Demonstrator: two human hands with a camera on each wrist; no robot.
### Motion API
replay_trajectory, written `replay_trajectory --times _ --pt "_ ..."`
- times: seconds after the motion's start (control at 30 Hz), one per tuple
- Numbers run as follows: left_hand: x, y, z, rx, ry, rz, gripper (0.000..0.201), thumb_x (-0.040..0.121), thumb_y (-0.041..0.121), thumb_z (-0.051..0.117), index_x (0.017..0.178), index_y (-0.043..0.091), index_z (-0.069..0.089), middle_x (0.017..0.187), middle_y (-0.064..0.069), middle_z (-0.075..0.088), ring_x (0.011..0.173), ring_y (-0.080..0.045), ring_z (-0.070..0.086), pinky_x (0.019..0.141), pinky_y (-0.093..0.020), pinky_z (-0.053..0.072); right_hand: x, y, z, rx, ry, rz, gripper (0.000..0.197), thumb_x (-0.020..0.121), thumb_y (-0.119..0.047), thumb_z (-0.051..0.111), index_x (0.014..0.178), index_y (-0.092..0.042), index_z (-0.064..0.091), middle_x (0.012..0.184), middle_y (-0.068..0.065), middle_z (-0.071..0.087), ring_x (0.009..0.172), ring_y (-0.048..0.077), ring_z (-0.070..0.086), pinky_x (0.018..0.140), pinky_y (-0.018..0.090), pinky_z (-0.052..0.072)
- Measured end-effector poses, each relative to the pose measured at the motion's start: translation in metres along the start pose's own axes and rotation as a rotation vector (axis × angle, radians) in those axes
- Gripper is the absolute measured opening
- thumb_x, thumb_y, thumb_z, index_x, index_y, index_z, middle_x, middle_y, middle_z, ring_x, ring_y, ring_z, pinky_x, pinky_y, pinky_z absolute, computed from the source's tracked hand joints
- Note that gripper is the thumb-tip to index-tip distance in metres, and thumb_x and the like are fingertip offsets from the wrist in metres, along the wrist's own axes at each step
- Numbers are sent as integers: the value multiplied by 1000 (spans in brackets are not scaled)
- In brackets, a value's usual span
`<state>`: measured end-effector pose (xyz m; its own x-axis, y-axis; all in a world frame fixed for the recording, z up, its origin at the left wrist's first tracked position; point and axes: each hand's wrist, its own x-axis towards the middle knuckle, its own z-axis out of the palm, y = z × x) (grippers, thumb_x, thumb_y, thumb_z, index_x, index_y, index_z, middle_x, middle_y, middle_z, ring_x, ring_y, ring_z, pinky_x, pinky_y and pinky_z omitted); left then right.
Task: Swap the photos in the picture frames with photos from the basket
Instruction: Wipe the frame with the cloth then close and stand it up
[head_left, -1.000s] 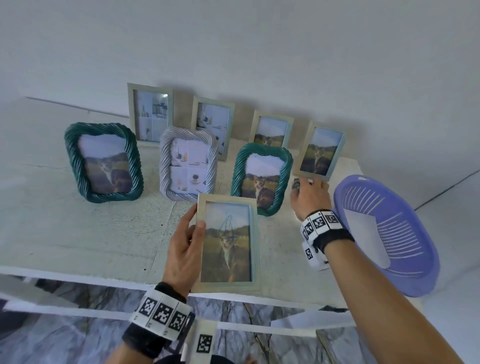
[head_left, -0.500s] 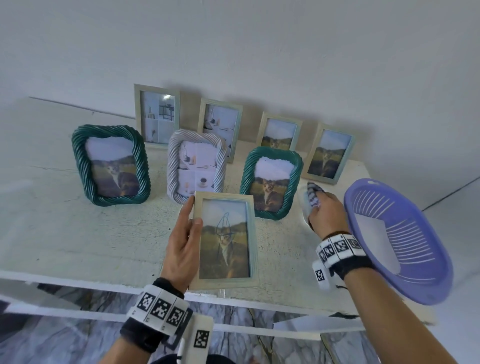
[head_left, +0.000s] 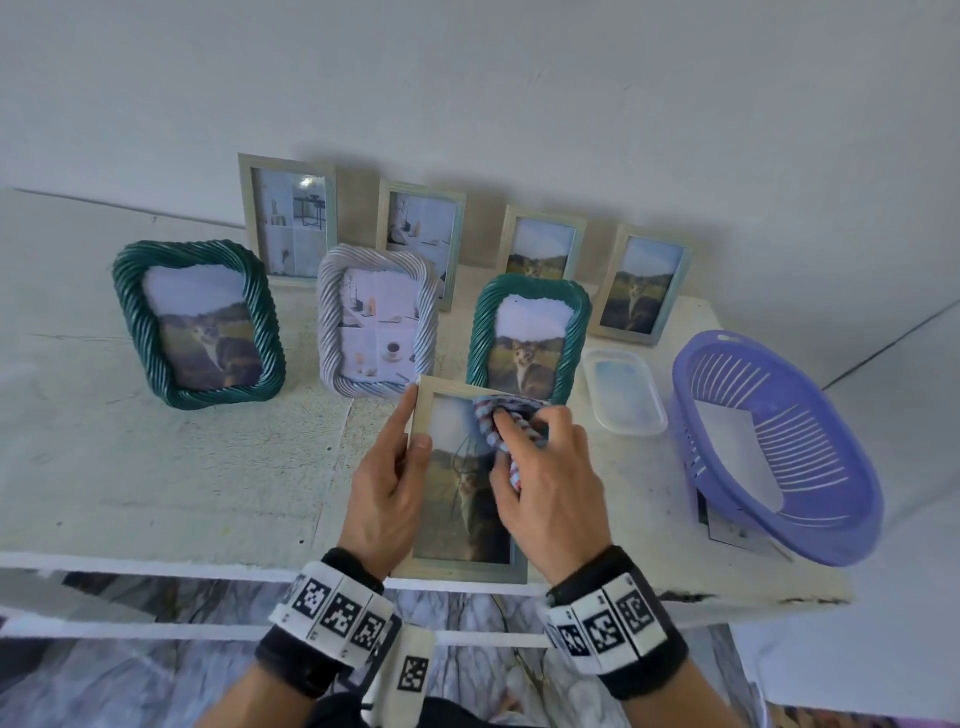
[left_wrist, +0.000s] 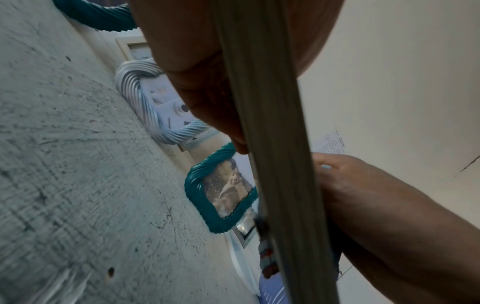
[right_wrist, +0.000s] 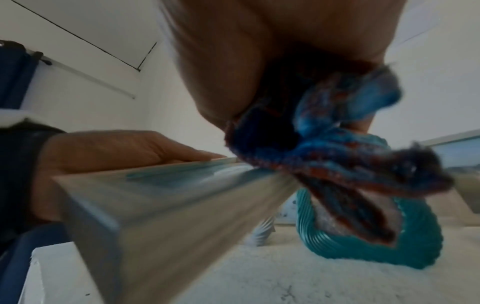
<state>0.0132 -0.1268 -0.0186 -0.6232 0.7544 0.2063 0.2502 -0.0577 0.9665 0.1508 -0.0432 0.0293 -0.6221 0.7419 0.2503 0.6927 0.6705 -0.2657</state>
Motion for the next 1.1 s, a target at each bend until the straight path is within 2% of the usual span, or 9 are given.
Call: replay_trajectory --times 0.17,0.27,0.37,0.5,0.63,0.73,0.83,1.03,1.1 --pt "-1 -1 -7 -17 11 2 47 101 5 44 146 16 38 60 9 50 49 2 41 54 -7 33 -13 -14 10 52 -130 -103 51 78 -7 70 126 -17 58 116 9 42 101 28 51 77 35 58" --pt "-3 -1 -10 -31 41 -2 44 102 8 46 145 17 40 59 12 52 49 3 42 54 -6 34 -21 -12 5 51 -226 -192 51 77 -5 69 126 -18 58 116 7 42 100 26 50 74 34 59" --pt "-4 1 -9 3 31 1 46 102 12 46 147 18 37 56 14 43 48 -2 33 49 -12 30 -3 -4 -2 -17 -168 -113 53 79 -5 68 129 -18 57 116 8 40 99 25 48 72 34 58" --pt "0 -1 -15 -19 23 -19 47 102 12 47 146 24 38 59 -6 55 48 -3 35 49 -19 36 -11 -19 -4 7 -232 -212 48 78 -6 66 125 -15 58 114 8 41 100 25 48 70 32 58" --pt "-1 -3 -21 7 27 -22 48 101 6 46 146 21 37 53 10 39 45 -2 29 46 -12 27 -10 -11 -6 12 -299 -251 46 84 -12 65 129 -20 57 119 7 42 101 23 47 73 34 59" --pt "-2 -2 -19 -9 30 -23 48 101 9 47 146 24 36 55 10 40 45 -2 29 46 -14 28 4 -11 -6 -41 -213 -177 53 81 -4 64 131 -19 55 116 8 40 99 26 47 68 36 59" --pt "2 -5 -25 -7 43 -36 47 99 21 47 145 31 37 57 10 39 49 -5 31 47 -21 29 -14 -21 -6 5 -316 -314 51 80 -6 64 129 -20 56 116 8 42 97 25 47 66 34 58" --pt "-2 2 -23 -4 16 -53 47 101 5 44 144 22 35 51 11 44 41 -2 32 43 -11 27 5 -12 -12 -59 -262 -243 49 83 -6 62 131 -17 55 118 9 40 102 27 46 69 38 59" --pt "2 1 -27 -12 41 -78 47 101 6 46 145 22 37 55 8 40 43 -3 30 44 -15 27 -4 -21 -12 -31 -330 -314 48 84 -7 61 130 -18 56 120 9 41 102 26 46 71 36 59"
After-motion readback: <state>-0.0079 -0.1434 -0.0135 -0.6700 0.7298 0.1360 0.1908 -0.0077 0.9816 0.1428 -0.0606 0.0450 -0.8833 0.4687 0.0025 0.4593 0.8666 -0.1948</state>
